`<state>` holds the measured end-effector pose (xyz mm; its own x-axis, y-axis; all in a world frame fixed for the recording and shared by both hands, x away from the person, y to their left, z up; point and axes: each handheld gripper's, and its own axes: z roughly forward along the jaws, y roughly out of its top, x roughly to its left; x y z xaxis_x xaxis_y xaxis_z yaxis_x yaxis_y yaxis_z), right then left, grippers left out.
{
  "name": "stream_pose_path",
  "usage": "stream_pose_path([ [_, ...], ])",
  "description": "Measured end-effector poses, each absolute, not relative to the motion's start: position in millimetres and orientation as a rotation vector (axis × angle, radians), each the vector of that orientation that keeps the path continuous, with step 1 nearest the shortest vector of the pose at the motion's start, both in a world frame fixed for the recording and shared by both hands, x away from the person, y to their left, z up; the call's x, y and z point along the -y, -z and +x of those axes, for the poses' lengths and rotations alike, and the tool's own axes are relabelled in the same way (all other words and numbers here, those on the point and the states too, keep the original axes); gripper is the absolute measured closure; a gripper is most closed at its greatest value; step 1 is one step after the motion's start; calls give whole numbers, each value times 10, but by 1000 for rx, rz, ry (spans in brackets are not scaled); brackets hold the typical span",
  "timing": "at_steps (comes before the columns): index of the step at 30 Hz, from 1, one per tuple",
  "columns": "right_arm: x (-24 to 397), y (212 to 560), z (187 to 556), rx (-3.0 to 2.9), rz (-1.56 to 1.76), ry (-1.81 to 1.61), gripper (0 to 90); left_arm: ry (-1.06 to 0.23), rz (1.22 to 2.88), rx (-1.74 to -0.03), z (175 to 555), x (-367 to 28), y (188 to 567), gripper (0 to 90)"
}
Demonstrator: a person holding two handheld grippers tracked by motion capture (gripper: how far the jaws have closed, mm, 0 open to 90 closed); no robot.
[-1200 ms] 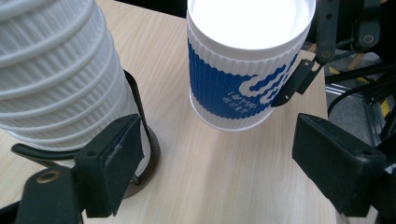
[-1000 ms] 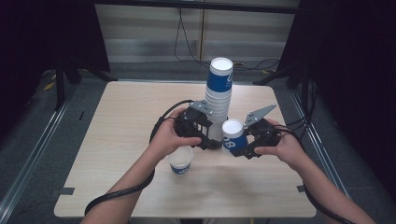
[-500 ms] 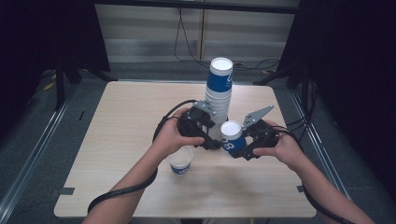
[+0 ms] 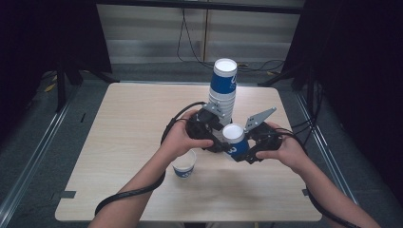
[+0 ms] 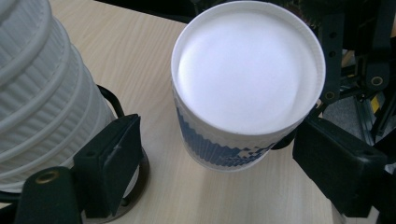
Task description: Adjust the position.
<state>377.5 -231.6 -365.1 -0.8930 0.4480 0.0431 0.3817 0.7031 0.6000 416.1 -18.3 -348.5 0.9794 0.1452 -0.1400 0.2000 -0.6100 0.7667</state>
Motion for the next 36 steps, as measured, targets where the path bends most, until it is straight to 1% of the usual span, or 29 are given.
stream_pose_path([
  [36,2204,3708,3782,-2845,635,-916,202,99,2236,-221,4153,241,3469,165],
])
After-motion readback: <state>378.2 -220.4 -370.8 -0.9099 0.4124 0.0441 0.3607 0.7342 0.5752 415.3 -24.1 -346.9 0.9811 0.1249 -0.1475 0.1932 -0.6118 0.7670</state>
